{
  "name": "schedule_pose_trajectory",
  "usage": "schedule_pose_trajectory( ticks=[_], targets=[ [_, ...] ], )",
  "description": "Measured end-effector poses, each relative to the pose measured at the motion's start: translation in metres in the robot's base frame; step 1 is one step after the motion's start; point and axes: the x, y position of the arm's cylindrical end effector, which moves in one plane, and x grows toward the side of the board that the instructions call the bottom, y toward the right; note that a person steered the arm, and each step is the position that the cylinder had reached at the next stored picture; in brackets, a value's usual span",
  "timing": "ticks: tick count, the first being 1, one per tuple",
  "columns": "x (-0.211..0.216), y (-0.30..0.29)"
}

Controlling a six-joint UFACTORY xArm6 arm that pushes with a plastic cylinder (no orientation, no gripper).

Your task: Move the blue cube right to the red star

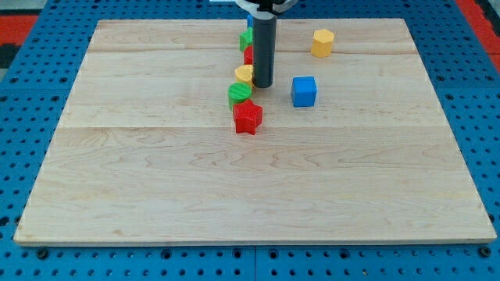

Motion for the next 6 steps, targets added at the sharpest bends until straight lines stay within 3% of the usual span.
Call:
schedule_pose_trajectory(
  ticks=[3,5,6],
  targets=[
    [-0.010,0.026],
    [0.038,0.069],
    [0.022,0.082]
  ],
)
